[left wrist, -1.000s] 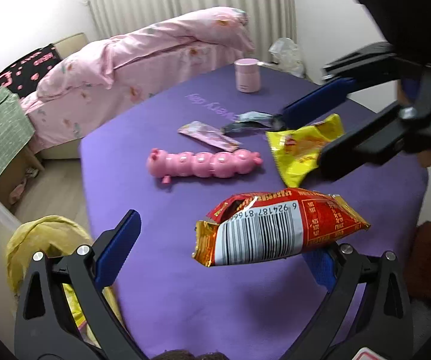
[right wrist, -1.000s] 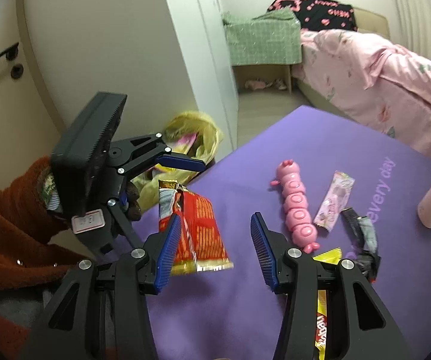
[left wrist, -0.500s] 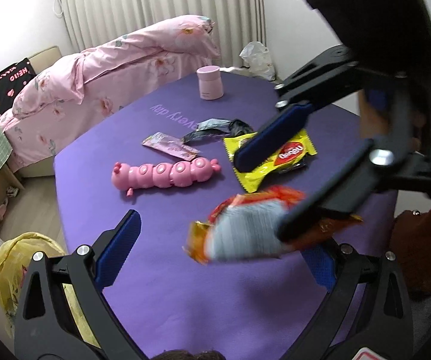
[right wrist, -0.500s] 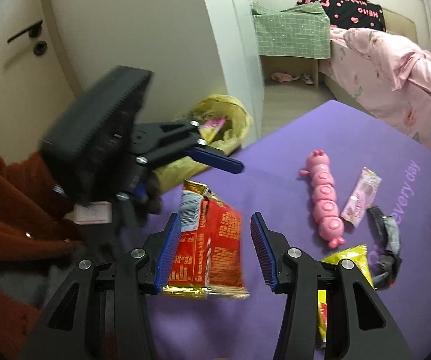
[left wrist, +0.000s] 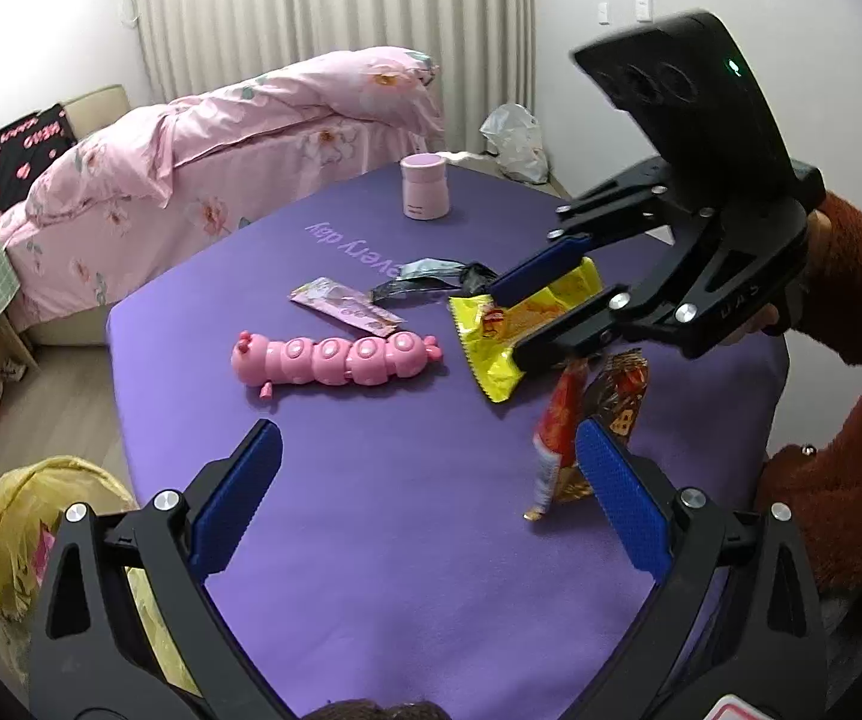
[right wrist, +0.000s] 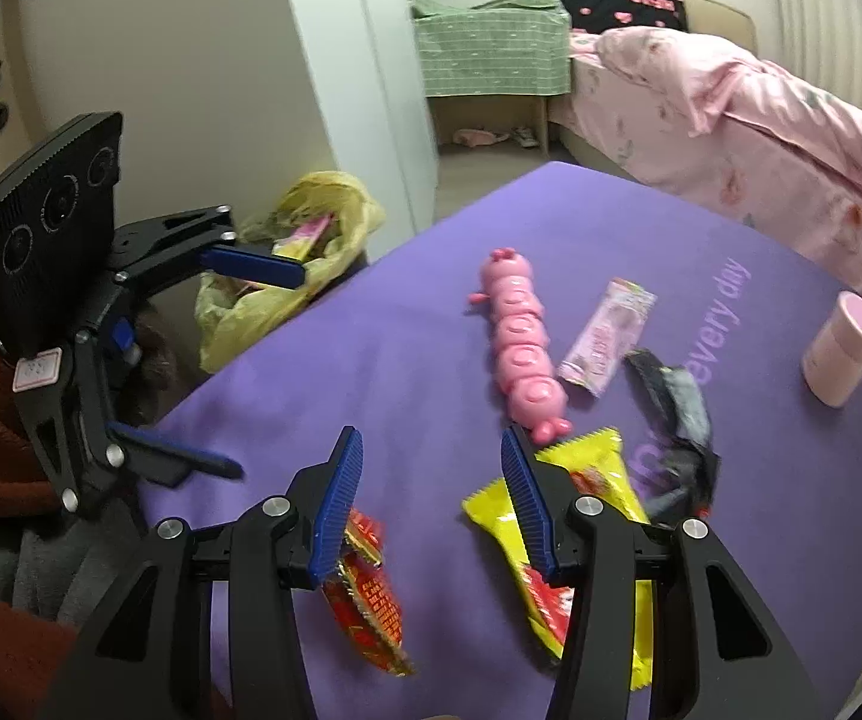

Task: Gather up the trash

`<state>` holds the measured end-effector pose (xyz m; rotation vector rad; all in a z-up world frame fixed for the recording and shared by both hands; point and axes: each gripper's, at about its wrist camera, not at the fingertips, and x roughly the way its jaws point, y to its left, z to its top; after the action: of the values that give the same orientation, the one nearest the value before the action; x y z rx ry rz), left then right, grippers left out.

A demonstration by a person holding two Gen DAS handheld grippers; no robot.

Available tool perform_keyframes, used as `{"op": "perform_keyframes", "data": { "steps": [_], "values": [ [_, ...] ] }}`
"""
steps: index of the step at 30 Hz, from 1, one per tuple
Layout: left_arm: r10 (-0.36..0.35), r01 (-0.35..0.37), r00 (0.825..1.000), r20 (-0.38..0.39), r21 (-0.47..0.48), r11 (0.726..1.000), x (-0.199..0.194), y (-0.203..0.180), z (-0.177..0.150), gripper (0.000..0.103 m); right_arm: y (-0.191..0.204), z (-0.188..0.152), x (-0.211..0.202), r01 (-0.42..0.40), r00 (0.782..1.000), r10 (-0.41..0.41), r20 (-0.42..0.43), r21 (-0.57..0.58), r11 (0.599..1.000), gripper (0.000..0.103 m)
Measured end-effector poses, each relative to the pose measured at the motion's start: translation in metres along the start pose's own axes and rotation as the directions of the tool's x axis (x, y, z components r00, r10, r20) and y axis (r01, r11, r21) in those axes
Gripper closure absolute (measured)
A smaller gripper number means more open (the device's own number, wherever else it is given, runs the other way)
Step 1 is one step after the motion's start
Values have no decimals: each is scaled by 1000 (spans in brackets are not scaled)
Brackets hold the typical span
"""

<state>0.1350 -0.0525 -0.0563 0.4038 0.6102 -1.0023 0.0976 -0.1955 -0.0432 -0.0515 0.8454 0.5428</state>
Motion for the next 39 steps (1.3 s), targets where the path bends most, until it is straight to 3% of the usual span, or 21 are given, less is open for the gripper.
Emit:
{"op": "perform_keyframes", "data": {
  "steps": [2, 6, 8, 12, 17, 21, 24, 29, 30, 31, 35, 39],
  "values": [
    [-7, 7, 1000, -6, -54, 999, 1, 7, 0, 9, -9, -2, -10, 26, 999, -27, 28, 35, 999, 57],
    [-143, 135, 989, -22, -214, 967, 8, 14, -3, 9, -25, -12, -37, 86, 990, -98, 98, 118, 989, 57],
    [-191, 179, 980, -46, -196, 964, 18, -1, -5, 9, -36, -18, -51, 124, 981, -146, 126, 165, 978, 57],
    [-197, 181, 974, -111, -143, 973, 44, -32, -3, 9, -59, -38, -79, 232, 949, -279, 148, 272, 934, 57],
    [-153, 140, 973, -174, -87, 986, 73, -63, 0, 10, -77, -58, -96, 274, 929, -341, 142, 356, 894, 57],
    [-181, 151, 963, -201, -153, 977, 78, -57, 1, 29, -75, -68, -96, 298, 925, -357, 133, 331, 895, 57],
    [-149, 109, 973, -178, -217, 970, 70, -42, -2, 54, -72, -68, -88, 285, 931, -338, 135, 306, 908, 57],
    [-147, 91, 972, -182, -287, 954, 60, -25, -8, 68, -71, -53, -65, 248, 950, -285, 129, 248, 937, 57],
    [-131, 77, 976, -173, -290, 954, 54, -23, -10, 81, -72, -46, -57, 246, 953, -278, 121, 228, 942, 57],
    [-117, 64, 979, -165, -296, 953, 48, -20, -10, 85, -73, -41, -50, 244, 955, -273, 114, 217, 945, 57],
    [-50, 8, 992, -119, -334, 942, 27, -4, -10, 86, -88, -22, -9, 234, 969, -244, 34, 183, 955, 57],
    [-2, -31, 996, -87, -375, 927, 6, 12, -13, 85, -98, -14, 26, 276, 961, -270, -55, 155, 949, 57]
  ]
}}
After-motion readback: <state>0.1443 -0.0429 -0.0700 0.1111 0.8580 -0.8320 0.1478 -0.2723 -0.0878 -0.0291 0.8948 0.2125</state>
